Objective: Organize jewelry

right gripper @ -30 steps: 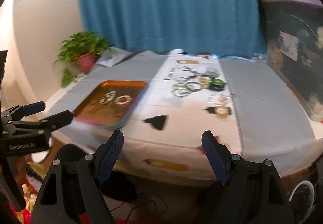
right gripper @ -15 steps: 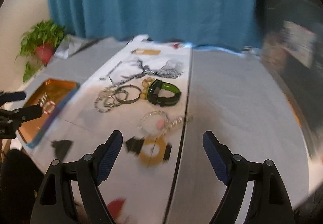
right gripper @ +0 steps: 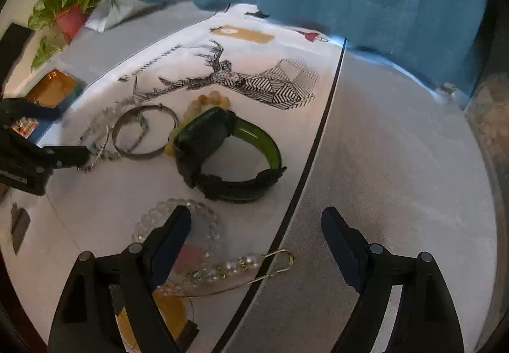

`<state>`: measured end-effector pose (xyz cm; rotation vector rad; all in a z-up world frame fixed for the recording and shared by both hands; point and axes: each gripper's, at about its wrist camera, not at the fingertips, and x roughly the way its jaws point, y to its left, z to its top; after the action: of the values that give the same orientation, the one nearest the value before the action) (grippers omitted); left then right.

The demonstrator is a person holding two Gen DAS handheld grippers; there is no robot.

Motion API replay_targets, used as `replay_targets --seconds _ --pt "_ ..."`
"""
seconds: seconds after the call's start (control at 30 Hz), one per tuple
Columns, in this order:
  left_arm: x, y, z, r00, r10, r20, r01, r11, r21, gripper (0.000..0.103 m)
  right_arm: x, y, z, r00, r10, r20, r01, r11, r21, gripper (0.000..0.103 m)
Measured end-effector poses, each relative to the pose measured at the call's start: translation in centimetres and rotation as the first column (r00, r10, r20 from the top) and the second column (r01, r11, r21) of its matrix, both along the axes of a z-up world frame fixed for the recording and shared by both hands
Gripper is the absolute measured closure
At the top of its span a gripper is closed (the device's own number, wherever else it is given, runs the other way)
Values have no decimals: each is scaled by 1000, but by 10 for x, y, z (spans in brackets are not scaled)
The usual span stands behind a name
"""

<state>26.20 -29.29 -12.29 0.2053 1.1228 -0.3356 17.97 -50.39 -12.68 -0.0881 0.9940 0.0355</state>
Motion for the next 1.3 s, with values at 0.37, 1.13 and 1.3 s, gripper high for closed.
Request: replay_targets --seconds 0.37,1.13,1.3 --pt "-12 -7 17 995 -104 -6 103 991 -87 101 -10 28 6 985 171 2 -171 985 -21 95" --pt "-165 126 149 962 -103 253 154 970 -190 102 -158 97 129 955 -193 224 169 978 121 95" --pt "-213 175 153 961 -87 263 147 965 -218 102 -202 136 139 958 -197 211 169 975 141 95"
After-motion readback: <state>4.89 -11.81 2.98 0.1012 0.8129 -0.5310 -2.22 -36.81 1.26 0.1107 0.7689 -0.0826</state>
